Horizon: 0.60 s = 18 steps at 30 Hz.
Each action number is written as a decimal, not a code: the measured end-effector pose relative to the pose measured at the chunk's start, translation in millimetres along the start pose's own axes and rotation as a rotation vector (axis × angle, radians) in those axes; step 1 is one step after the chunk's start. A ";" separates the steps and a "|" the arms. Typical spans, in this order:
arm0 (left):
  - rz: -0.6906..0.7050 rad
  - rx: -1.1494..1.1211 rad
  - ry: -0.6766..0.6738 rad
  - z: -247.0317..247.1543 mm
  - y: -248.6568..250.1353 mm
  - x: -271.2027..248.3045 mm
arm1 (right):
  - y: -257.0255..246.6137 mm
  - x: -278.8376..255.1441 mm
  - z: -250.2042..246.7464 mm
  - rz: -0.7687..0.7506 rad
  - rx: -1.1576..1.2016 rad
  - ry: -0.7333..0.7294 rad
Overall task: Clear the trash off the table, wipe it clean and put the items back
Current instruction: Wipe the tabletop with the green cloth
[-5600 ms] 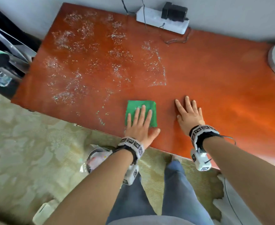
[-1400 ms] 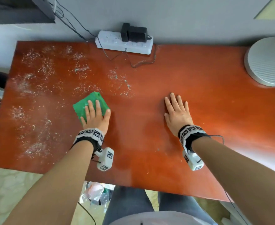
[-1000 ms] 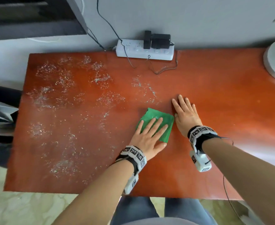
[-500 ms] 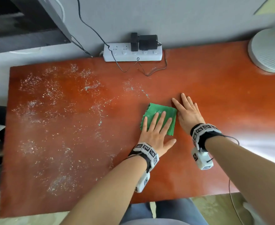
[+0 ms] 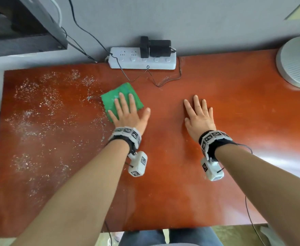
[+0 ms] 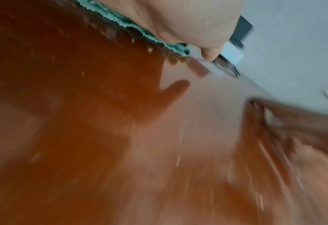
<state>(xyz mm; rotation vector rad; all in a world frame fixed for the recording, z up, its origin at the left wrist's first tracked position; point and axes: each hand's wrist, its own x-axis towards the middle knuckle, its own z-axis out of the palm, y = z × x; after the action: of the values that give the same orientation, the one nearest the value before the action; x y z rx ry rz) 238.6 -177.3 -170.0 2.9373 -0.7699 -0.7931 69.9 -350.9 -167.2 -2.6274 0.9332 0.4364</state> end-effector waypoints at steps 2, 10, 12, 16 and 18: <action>0.182 0.101 -0.004 14.8 10.5 -22.0 | -16.0 4.1 3.2 -0.067 -0.042 -0.006; 0.110 0.086 0.017 -7.5 -94.0 -4.6 | -75.6 9.6 15.0 -0.218 -0.089 -0.057; -0.075 0.009 0.001 -19.9 -146.9 -3.8 | -81.1 6.9 18.5 -0.202 -0.095 -0.053; -0.177 -0.030 -0.040 -17.8 -201.4 -35.9 | -85.4 2.3 23.3 -0.176 -0.119 -0.025; -0.132 -0.006 -0.055 -4.6 -184.1 -57.7 | -90.2 -1.0 24.4 -0.156 -0.114 -0.031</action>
<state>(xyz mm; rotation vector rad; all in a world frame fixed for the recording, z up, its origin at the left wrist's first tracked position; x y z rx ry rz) 281.8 10.7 -162.1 2.9977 -0.5799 -0.8854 123.4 -274.3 -171.5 -2.7621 0.7073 0.5022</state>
